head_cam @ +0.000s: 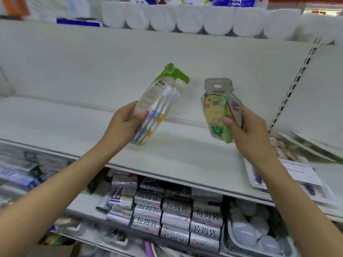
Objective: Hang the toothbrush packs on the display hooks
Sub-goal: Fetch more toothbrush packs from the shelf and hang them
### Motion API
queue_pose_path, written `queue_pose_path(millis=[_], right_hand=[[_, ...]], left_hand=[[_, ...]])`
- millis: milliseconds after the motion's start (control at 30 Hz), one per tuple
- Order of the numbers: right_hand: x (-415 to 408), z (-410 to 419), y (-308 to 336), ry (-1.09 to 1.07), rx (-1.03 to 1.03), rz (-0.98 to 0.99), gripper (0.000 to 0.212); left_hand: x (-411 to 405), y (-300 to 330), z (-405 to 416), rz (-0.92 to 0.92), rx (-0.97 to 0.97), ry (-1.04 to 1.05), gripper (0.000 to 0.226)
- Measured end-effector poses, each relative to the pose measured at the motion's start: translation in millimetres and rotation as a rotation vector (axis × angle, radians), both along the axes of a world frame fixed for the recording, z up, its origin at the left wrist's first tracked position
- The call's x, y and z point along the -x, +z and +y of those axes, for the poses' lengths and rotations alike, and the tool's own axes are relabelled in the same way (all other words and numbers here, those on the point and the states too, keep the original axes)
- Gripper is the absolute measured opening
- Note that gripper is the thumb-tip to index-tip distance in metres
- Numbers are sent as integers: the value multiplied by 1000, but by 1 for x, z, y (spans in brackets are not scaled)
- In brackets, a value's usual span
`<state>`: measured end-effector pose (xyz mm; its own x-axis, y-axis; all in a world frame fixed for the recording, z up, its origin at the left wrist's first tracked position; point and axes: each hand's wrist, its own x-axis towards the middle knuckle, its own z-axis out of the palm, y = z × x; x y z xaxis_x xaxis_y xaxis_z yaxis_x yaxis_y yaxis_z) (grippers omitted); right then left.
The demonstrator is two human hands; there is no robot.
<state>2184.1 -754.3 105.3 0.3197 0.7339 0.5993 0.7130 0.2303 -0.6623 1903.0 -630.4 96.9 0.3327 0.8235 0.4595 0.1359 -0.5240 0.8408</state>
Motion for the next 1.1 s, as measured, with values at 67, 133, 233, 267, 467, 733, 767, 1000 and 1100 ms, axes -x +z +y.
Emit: queue_pose_path(millis=[67, 133, 233, 267, 467, 733, 767, 1000, 1100], right_hand=[[23, 16, 0, 54, 7, -6, 24], [49, 30, 3, 101, 21, -6, 21], [94, 51, 5, 192, 35, 7, 16], [110, 57, 6, 218, 41, 6, 15], [227, 97, 5, 387, 49, 52, 18], [415, 138, -6, 565, 97, 82, 17], [437, 143, -8, 590, 102, 94, 18], [571, 174, -23, 762, 133, 54, 12], [619, 189, -28, 829, 153, 62, 14]], left_hand=[[26, -1, -2, -59, 44, 22, 20], [55, -4, -2, -75, 45, 69, 19], [104, -9, -2, -119, 35, 125, 17], [122, -10, -3, -137, 33, 144, 18], [239, -19, -2, -187, -17, 272, 20], [413, -32, -8, -221, -16, 461, 24], [435, -36, -9, -222, -3, 485, 24], [564, -56, -21, -231, 58, 620, 23], [608, -66, -21, -261, 84, 697, 22]])
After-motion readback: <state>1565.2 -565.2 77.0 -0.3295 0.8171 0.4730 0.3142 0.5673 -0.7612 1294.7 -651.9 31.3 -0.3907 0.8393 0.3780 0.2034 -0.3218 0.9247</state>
